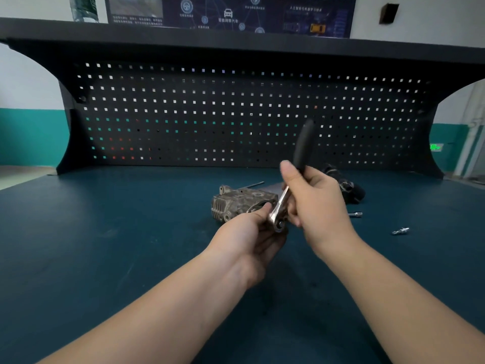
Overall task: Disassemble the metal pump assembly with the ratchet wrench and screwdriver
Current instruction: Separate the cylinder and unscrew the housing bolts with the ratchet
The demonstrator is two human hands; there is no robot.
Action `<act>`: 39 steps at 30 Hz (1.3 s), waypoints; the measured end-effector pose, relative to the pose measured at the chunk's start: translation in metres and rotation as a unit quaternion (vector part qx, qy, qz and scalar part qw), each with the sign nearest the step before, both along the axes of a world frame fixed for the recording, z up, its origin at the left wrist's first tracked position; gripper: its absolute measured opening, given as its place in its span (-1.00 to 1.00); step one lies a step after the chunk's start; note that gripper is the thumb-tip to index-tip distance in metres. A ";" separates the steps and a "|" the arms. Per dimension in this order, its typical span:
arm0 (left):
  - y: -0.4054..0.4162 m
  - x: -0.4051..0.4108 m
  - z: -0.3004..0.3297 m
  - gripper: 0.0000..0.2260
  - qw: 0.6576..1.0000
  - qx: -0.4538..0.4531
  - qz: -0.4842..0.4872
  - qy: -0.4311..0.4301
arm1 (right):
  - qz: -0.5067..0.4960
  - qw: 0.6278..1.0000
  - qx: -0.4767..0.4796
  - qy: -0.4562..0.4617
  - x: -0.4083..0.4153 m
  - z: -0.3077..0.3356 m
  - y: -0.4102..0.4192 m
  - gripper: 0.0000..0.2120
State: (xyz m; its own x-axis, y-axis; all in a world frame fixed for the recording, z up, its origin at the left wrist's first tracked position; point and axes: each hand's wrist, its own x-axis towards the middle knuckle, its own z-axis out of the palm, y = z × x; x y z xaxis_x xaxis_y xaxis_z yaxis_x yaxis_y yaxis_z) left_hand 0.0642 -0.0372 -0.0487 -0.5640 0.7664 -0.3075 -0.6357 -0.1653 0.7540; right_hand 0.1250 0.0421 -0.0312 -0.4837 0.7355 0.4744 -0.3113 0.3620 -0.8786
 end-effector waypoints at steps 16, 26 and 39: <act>-0.002 0.001 0.004 -0.83 0.997 -0.041 -0.034 -0.052 | -0.066 0.974 0.202 -0.079 0.004 0.000 0.007 -0.70; 0.003 0.003 0.000 -0.84 0.999 -0.003 0.004 -0.034 | 0.084 0.845 -0.526 0.043 0.001 -0.012 -0.001 -0.66; 0.000 0.002 0.001 -0.82 0.999 -0.017 0.001 -0.031 | -0.046 0.950 0.286 -0.119 0.006 0.003 -0.001 -0.80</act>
State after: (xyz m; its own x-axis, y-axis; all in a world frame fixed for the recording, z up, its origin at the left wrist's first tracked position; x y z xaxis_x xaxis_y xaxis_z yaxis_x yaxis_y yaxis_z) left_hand 0.0661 -0.0372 -0.0481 -0.5450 0.7533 -0.3681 -0.6813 -0.1420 0.7181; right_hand 0.1312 0.0407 -0.0285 -0.5732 0.4350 0.6944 -0.0724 0.8172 -0.5717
